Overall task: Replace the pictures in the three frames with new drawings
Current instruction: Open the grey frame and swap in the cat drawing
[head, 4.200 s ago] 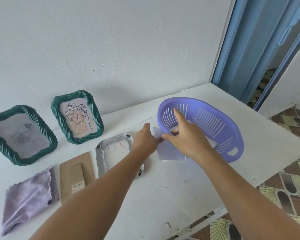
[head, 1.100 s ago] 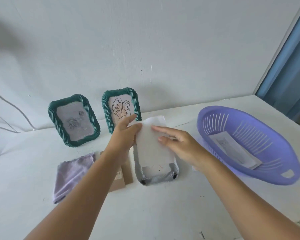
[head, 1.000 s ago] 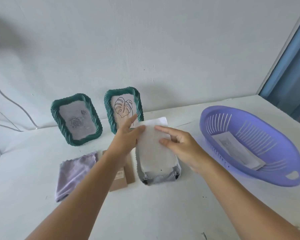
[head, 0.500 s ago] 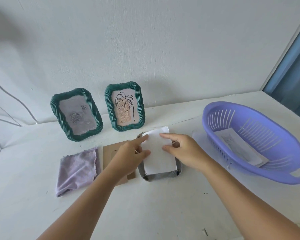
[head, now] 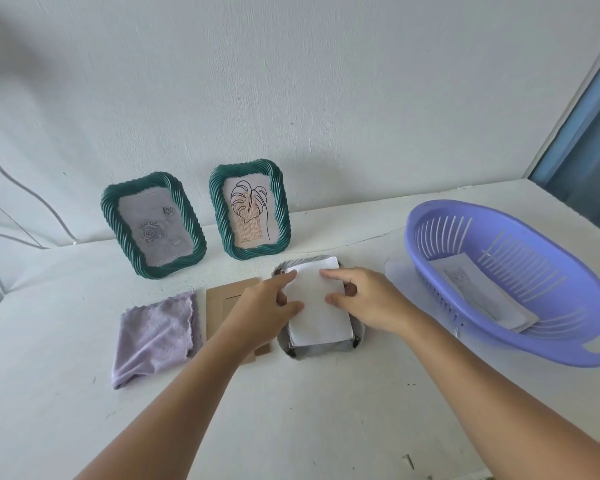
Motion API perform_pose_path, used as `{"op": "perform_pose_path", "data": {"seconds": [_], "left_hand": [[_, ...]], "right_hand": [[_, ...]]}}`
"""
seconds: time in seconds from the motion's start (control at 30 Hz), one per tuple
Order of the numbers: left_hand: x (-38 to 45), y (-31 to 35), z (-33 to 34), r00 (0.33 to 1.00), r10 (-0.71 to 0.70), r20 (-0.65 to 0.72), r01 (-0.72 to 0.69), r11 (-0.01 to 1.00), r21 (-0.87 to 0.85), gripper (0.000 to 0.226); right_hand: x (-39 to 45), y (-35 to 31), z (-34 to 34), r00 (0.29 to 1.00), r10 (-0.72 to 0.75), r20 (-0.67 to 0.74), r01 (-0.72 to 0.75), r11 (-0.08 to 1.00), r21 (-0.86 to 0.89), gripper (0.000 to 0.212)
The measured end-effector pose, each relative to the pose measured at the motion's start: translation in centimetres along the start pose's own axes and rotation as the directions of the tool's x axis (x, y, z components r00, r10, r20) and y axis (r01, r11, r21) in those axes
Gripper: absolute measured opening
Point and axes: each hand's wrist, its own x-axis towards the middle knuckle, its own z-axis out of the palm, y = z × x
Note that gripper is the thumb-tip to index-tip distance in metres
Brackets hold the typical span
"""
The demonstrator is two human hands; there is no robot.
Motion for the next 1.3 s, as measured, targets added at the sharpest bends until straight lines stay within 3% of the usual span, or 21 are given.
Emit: {"op": "perform_pose_path", "data": {"seconds": [0.27, 0.43, 0.73, 1.13, 1.3], "left_hand": [[-0.6, 0.1, 0.2, 0.998, 0.049, -0.039, -0.04, 0.977, 0.211, 0.053], [-0.6, -0.3, 0.4, 0.999, 0.034, -0.009, -0.031, 0.973, 0.229, 0.046], [-0.7, -0.7, 0.6, 0.997, 0.032, -0.069, -0.023, 0.99, 0.138, 0.044], [-0.5, -0.9, 0.6, 0.998, 0.034, -0.061, -0.025, 0.989, 0.143, 0.044], [-0.5, -0.8, 0.4, 0.998, 0.032, -0.059, -0.025, 0.992, 0.12, 0.043]], "right_hand": [[-0.1, 0.0, 0.4, 0.999, 0.014, 0.038, -0.004, 0.973, -0.23, 0.055], [-0.2, -0.1, 0.5, 0.998, -0.008, 0.057, 0.024, 0.957, -0.29, 0.052], [-0.1, 0.3, 0.7, 0.998, -0.01, 0.055, 0.025, 0.958, -0.286, 0.051], [-0.3, 0.7, 0.7, 0.999, -0.008, 0.053, 0.022, 0.965, -0.263, 0.051], [-0.4, 0.9, 0.8, 1.0, -0.021, -0.012, 0.018, 0.978, -0.208, 0.062]]}}
